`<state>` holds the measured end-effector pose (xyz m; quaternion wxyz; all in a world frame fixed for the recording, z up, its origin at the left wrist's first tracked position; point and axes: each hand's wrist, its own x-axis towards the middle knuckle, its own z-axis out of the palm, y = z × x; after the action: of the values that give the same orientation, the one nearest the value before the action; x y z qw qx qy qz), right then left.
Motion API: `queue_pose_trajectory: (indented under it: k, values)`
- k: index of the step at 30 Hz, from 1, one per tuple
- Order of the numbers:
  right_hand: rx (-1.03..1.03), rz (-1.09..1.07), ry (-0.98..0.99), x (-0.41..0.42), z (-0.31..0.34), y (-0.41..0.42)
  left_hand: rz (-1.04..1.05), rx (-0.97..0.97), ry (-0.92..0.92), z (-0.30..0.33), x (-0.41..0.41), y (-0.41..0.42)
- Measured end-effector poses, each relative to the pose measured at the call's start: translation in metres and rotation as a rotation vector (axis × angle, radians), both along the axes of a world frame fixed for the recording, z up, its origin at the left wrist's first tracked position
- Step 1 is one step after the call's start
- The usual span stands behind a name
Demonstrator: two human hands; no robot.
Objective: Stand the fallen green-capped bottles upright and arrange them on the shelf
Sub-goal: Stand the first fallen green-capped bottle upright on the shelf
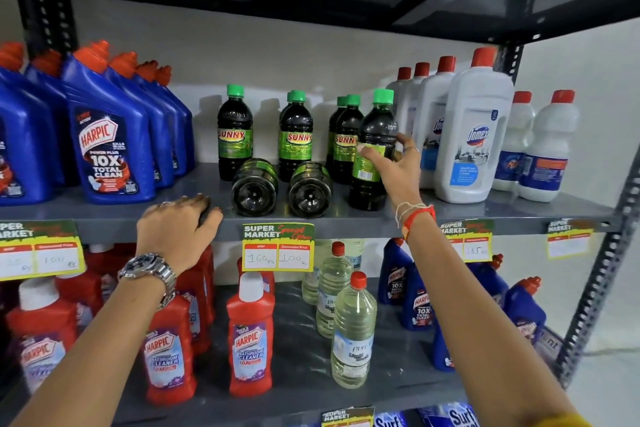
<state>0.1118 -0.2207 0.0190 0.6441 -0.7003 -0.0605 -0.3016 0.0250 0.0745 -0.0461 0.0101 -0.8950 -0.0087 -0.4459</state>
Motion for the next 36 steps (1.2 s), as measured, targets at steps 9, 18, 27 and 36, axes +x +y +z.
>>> queue_pose_trajectory:
  k: [9,18,27,36]
  values:
    - [-0.436,-0.399,0.054,-0.011,-0.003,0.007,0.005,-0.021,0.007,0.001,-0.004,-0.004]
    - [0.009,0.156,0.133,0.002,-0.002,-0.018,0.006,-0.038,0.023,0.002,-0.006,-0.006]
    - [-0.454,-0.257,0.087,0.001,-0.01,0.001,0.011,-0.059,0.02,0.001,-0.008,-0.004]
    - [-0.169,0.124,0.175,0.013,-0.002,-0.029,0.024,-0.059,0.026,0.005,-0.004,-0.009]
